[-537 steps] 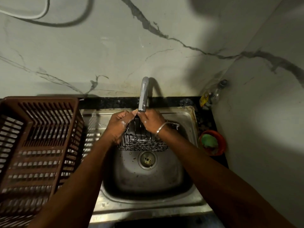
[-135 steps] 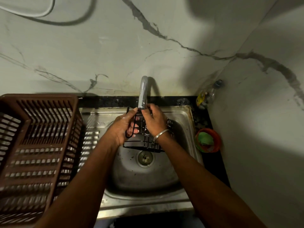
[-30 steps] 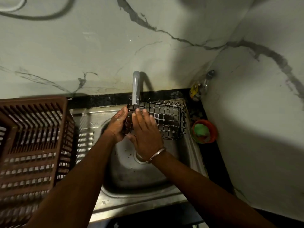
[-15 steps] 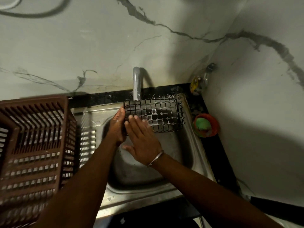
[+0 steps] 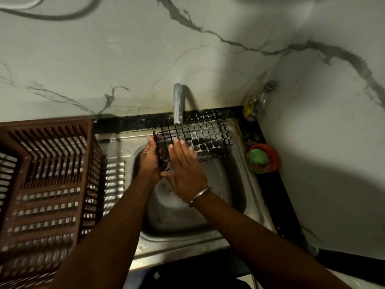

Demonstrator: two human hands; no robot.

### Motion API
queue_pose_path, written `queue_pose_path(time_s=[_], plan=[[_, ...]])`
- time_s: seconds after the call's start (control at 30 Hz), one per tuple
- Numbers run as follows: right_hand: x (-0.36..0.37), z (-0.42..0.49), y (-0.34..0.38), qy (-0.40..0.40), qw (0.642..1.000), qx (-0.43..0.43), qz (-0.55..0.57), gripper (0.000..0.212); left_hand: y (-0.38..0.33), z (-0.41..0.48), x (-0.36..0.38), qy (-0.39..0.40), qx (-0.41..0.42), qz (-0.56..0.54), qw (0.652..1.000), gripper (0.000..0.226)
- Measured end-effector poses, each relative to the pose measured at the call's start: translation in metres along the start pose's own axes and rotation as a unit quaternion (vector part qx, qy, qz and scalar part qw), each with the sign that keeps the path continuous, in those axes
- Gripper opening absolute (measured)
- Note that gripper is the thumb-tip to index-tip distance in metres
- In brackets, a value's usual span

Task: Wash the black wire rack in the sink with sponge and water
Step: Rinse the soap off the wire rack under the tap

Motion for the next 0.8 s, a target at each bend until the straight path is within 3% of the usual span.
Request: queue_pose_path(time_s=[0.1, 0.2, 0.23, 0.33, 0.43, 0.53, 0.63, 0.73, 0.8], plan=[[-0.004, 0.007, 0.001, -0.003, 1.0, -0.018, -0.016, 0.085, 0.004, 0.005, 0.001, 0.01, -0.012, -0.011, 1.0, 0.061], [-0.004, 0.013, -0.014, 0.007, 0.999, 0.045, -0.015, 0.085, 0.007, 0.005, -0.002, -0.006, -0.024, -0.041, 0.999, 0.042], [-0.003, 0.015, -0.012, 0.012, 0.999, 0.031, -0.022, 0.087, 0.008, 0.005, -0.006, -0.011, -0.022, -0.039, 0.999, 0.041], [0.001, 0.015, 0.004, 0.012, 0.999, -0.037, -0.014, 0.086, 0.008, 0.002, -0.008, -0.005, -0.016, -0.03, 0.999, 0.041], [0.003, 0.024, -0.014, 0.015, 0.998, 0.055, -0.014, 0.087, 0.004, 0.006, -0.008, -0.003, 0.001, -0.054, 0.999, 0.042], [0.008, 0.035, -0.005, 0.011, 0.999, 0.021, -0.024, 0.084, 0.007, 0.011, -0.011, 0.004, 0.013, -0.055, 0.998, 0.042], [0.004, 0.043, -0.019, -0.006, 0.998, 0.07, -0.003, 0.082, 0.012, 0.012, -0.018, 0.0, -0.004, -0.066, 0.998, 0.041], [0.004, 0.049, -0.003, -0.02, 0.999, 0.009, -0.023, 0.078, 0.012, 0.011, -0.014, 0.02, -0.004, -0.09, 0.996, 0.045], [-0.002, 0.053, -0.014, -0.031, 0.997, 0.068, 0.006, 0.073, 0.014, 0.013, -0.017, 0.007, -0.007, -0.088, 0.996, 0.043]])
Point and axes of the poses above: each hand's wrist, its own z-axis towards the middle knuckle, its own x-axis out of the palm, y = z × x, the point moved 10 cm from there along z, towards the middle knuckle, and after that the axes turned 6 degrees about -z, right-handed, at the moved point
